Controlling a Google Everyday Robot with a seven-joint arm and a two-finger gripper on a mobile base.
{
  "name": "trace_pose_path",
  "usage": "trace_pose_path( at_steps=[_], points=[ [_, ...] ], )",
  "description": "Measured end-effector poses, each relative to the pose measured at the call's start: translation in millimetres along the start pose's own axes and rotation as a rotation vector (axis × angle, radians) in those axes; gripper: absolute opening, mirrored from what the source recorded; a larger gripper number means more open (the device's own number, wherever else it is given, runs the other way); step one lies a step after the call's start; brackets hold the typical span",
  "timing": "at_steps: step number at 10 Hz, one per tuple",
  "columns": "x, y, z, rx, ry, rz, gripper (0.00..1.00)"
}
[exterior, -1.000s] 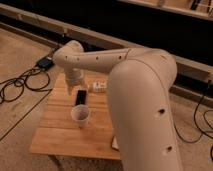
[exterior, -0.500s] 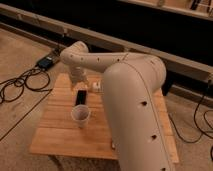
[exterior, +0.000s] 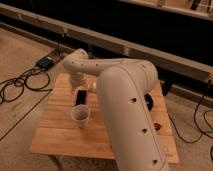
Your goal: Push the eraser across the table
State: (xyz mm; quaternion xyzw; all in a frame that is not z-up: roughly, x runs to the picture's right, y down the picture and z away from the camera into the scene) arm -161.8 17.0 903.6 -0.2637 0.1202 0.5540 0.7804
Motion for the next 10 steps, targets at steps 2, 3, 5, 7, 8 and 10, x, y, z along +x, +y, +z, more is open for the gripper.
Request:
trace_pose_path(
  at_steps=[2, 3, 5, 7, 8, 10],
  points=[
    [-2.7, -0.9, 12.9, -0.007, 0.009, -0.013, 0.65],
    [-4.3, -1.2, 15.9, -0.013, 0.011, -0.016, 0.65],
    [-13.7, -4.0, 24.5, -0.039, 0.02, -0.023, 0.65],
    [-20.5, -5.6, 30.5, -0.047, 0.034, -0.033, 0.65],
    [-24.8, -5.5, 33.4, -0.052, 0.039, -0.037, 0.65],
    [-33.4, -3.2, 39.5, -0.06, 0.051, -0.046, 0.65]
  ],
)
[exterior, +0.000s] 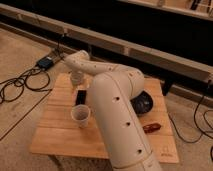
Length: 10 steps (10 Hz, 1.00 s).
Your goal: Push the eraser across the table
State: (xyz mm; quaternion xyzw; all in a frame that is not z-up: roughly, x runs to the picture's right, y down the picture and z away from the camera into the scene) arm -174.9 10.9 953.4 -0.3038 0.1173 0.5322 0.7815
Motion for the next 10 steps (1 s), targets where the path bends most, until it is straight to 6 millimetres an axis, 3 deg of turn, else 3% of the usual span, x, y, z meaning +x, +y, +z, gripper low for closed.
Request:
trace_pose_path(
  at_steps=[6, 10],
  points=[
    [-28.4, 6.8, 16.4, -0.015, 0.006, -0.021, 0.65],
    [-32.8, -2.0, 30.9, 0.008, 0.02, -0.017, 0.65]
  ],
)
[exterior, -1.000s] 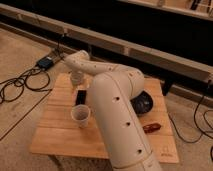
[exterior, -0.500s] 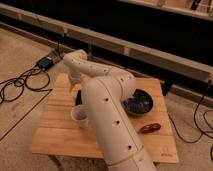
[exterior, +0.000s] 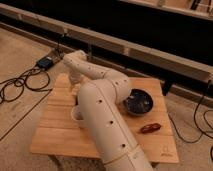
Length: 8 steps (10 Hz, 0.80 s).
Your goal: Push the eraser across the table
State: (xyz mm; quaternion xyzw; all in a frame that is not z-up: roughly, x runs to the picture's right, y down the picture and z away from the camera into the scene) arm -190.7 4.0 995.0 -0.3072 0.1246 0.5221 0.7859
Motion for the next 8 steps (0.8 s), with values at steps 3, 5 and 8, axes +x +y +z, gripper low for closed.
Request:
trace_pose_path(
  at_steps=[3, 5, 8],
  points=[
    [1.7, -4.6, 7.6, 0.016, 0.016, 0.007, 0.65],
    [10.0, -5.2, 12.0, 0.026, 0.042, 0.021, 0.65],
    [21.2, -3.9, 10.3, 0.037, 0.065, 0.036, 0.65]
  ],
)
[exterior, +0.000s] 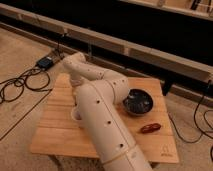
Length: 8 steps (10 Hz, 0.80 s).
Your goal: Push the eraser across the table
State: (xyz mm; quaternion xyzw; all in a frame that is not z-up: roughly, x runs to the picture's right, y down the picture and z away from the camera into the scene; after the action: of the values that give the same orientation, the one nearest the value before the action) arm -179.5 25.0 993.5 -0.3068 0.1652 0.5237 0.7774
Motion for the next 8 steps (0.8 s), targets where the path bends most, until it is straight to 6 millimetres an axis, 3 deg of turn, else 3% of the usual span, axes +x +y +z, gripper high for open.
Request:
trace_pose_path(
  at_steps=[8],
  points=[
    [46.9, 17.6, 5.4, -0.011, 0.035, 0.03, 0.65]
  ],
)
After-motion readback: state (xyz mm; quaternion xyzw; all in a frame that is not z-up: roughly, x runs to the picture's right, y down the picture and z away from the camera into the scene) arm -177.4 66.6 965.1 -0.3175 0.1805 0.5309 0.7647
